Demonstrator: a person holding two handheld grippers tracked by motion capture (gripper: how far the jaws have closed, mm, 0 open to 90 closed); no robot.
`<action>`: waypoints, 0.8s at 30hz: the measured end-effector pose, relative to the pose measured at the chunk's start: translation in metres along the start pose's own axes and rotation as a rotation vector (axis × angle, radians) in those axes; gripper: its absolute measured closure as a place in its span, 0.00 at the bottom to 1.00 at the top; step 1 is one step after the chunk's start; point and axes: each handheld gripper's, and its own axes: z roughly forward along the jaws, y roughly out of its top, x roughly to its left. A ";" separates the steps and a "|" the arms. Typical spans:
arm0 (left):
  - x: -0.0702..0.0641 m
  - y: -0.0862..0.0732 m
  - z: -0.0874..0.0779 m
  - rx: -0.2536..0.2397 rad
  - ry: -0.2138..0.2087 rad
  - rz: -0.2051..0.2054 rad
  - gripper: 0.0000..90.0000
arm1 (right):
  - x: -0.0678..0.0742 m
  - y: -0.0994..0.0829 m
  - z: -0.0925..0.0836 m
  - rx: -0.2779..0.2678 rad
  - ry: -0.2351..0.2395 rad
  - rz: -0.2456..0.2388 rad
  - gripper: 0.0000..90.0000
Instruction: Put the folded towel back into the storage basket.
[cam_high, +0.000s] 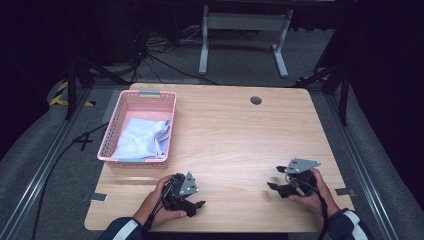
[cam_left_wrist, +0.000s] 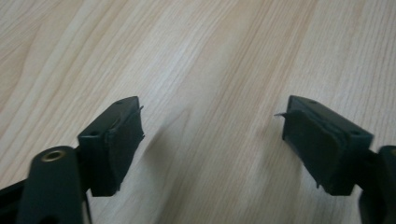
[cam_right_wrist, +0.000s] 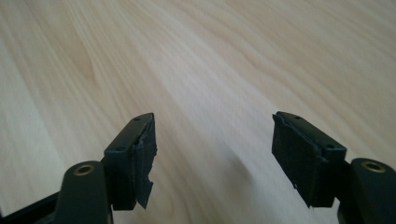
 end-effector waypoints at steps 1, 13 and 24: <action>0.000 0.000 0.000 0.000 0.000 0.000 0.22 | 0.000 0.000 0.000 0.000 0.000 0.000 0.35; 0.006 -0.004 0.008 -0.053 -0.067 -0.058 0.18 | -0.012 -0.059 -0.026 -0.035 -0.033 0.128 0.30; 0.005 -0.004 0.008 -0.055 -0.062 -0.065 0.18 | -0.008 -0.065 -0.028 -0.057 -0.052 0.144 0.28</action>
